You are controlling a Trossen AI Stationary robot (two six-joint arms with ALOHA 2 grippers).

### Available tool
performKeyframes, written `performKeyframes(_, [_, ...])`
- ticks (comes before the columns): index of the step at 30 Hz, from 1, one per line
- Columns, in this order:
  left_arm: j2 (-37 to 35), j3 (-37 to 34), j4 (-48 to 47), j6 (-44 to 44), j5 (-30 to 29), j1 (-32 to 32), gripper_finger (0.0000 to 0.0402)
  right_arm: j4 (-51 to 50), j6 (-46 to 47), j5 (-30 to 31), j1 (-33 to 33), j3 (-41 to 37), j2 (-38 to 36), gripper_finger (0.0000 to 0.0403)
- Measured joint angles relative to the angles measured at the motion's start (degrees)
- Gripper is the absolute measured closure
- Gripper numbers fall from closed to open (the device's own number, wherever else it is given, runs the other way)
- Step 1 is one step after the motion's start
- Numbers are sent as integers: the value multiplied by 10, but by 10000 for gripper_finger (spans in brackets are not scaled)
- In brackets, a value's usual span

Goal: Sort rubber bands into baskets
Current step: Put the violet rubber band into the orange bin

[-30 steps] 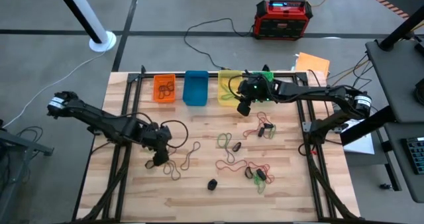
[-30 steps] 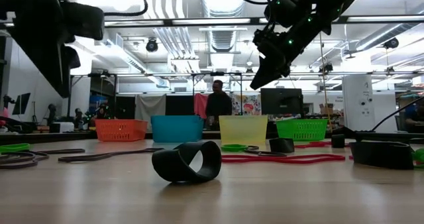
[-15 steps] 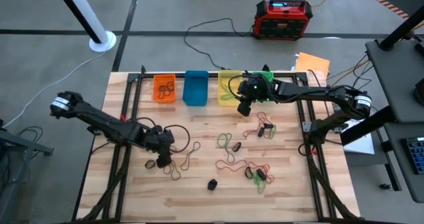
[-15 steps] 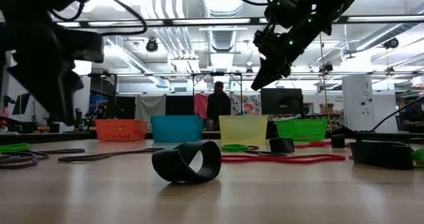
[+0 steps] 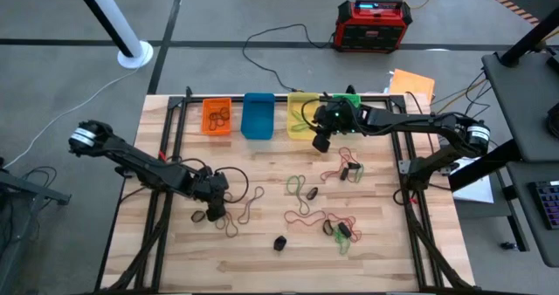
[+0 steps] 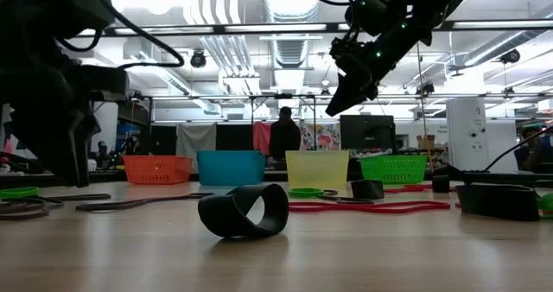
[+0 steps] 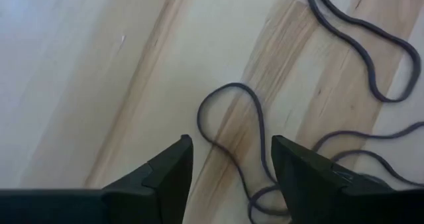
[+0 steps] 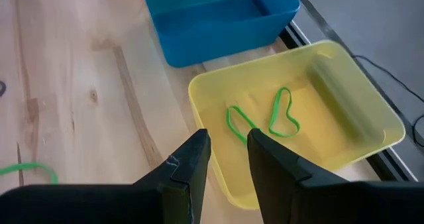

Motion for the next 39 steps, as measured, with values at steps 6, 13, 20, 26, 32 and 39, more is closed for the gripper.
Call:
performKeyframes(6, [30, -12, 36, 0, -3, 0, 228, 18, -1, 0, 0, 0, 0, 302])
performKeyframes(13, [71, -9, 43, 1, -24, -1, 318, 25, -1, 0, 0, 0, 0, 305])
performKeyframes(20, [52, -4, 45, 32, -60, -2, 393, 30, -1, 0, 0, 0, 0, 308])
performKeyframes(26, [-7, 17, 52, 89, -160, -1, 401, 43, 0, -3, 10, 0, 1, 306])
performKeyframes(32, [-68, 34, 69, 154, -235, -1, 402, 98, -15, -29, 39, 0, 17, 315])
performKeyframes(39, [-125, 37, 172, 259, -274, -1, 401, 232, -36, -93, 80, -2, 64, 318])
